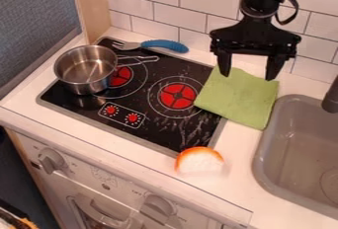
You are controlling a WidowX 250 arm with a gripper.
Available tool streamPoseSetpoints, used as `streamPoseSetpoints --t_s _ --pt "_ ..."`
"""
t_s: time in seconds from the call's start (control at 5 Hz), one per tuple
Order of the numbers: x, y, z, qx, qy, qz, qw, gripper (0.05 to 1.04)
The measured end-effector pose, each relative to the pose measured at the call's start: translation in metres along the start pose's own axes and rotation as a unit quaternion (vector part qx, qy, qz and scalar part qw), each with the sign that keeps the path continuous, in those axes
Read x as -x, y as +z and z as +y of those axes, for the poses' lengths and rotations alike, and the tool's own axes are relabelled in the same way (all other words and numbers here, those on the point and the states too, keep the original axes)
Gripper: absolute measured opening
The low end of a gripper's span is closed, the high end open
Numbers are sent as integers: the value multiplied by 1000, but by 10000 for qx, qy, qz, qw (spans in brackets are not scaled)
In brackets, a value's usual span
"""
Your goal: Move the green cloth to the upper right corner of the stove
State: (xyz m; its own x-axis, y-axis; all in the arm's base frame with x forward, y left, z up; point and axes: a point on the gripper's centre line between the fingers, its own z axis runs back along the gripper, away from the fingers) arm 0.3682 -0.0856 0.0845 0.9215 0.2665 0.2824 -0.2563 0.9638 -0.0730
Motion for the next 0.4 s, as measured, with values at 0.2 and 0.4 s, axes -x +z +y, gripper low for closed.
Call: streamPoseSetpoints --t_s 0.2,0.4 --pt "0 18 3 66 75 -196 9998 1000" --pt "5 23 6 152 202 -315 9992 1000"
